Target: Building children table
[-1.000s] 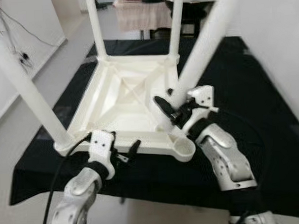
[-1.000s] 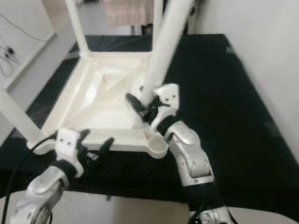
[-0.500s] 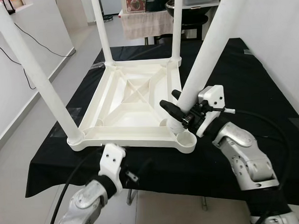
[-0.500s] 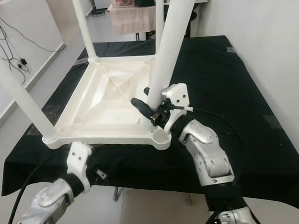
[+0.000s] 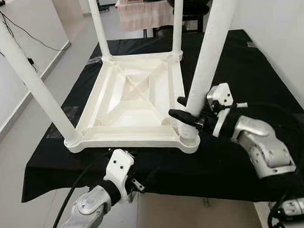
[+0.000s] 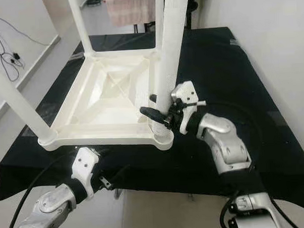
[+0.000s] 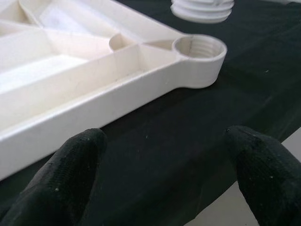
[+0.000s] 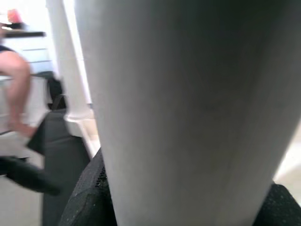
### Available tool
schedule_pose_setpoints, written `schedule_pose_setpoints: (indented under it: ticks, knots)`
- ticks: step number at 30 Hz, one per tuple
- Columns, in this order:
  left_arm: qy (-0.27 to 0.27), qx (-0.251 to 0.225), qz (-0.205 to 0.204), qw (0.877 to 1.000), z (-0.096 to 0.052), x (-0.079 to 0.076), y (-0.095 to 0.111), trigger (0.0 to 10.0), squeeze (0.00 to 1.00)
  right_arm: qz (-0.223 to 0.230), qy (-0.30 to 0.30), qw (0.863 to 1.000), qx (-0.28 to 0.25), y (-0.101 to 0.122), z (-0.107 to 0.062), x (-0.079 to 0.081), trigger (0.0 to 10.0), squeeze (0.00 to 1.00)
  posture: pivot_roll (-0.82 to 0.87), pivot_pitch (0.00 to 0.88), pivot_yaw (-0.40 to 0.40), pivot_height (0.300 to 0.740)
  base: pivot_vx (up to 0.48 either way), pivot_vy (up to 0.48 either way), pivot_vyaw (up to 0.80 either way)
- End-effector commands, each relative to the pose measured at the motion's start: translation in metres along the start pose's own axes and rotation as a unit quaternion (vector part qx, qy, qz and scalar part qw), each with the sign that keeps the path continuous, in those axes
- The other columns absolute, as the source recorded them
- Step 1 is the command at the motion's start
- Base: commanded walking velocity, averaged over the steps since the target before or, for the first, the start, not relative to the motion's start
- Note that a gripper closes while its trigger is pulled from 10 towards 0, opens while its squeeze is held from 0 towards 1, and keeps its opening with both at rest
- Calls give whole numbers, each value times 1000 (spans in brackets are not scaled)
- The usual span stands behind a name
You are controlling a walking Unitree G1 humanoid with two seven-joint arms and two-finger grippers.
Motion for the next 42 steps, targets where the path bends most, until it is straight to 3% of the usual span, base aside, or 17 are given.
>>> schedule_pose_setpoints:
  ticks: [1, 5, 12, 15, 24, 28, 29, 30, 31, 42]
  knots:
    - [2, 8, 14, 1000, -6, -2, -2, 10000, 0, 18, 65, 998, -5, 3, -3, 9, 10000, 0, 61, 166, 29, 740, 0, 0, 0]
    - [5, 3, 9, 1000, -15, -9, 2, 10000, 0, 18, 132, 991, 1, 10, -7, 19, 10000, 0, 68, 236, 35, 740, 0, 0, 0]
    - [-27, 5, 1, 1000, -25, -24, 6, 10000, 0, 17, 158, 987, -5, 13, 2, 26, 10000, 0, 82, 292, 42, 740, 0, 0, 0]
    - [-48, 8, 9, 999, -31, -33, 9, 10000, 0, 19, 170, 985, -33, 26, 11, 24, 10000, 0, 107, 339, 48, 740, 0, 0, 0]
    - [-31, 3, 16, 999, -37, -35, 13, 10000, 0, 18, 208, 976, -56, 47, 5, 16, 10000, 0, 106, 363, 39, 740, 0, 0, 0]
    - [-23, 1, 17, 1000, -36, -34, 15, 10000, 0, 10, 217, 975, -39, 45, 3, 14, 10000, 0, 105, 363, 36, 740, 0, 0, 0]
    - [-20, -3, 15, 1000, -37, -34, 16, 8431, 0, 0, 216, 976, -27, 41, 4, 13, 10000, 0, 106, 362, 34, 740, 0, 0, 0]
    - [-20, -3, 15, 1000, -37, -34, 16, 8431, 0, 0, 216, 976, -27, 41, 4, 13, 10000, 0, 106, 362, 34, 740, 0, 0, 0]
    - [-15, -8, 9, 1000, -37, -33, 17, 0, 0, -9, 208, 978, -17, 38, 5, 10, 10000, 0, 109, 361, 33, 740, 0, 0, 0]
    - [-8, -17, 11, 1000, -43, -34, 22, 0, 0, -28, 190, 981, -9, 40, 5, -4, 10000, 0, 116, 359, 34, 740, 0, 0, 0]
Point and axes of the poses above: a point about 5 cm out from each wrist's last joint towards the gripper, its own z axis pointing out of the wrist towards the gripper, its own y axis along the axis of the wrist's last joint, x = y × z, the point moved 3 cm from there along z, pointing out of the wrist towards the gripper, and after that the axes turned 3 degrees about -z, right-handed, at the moved point
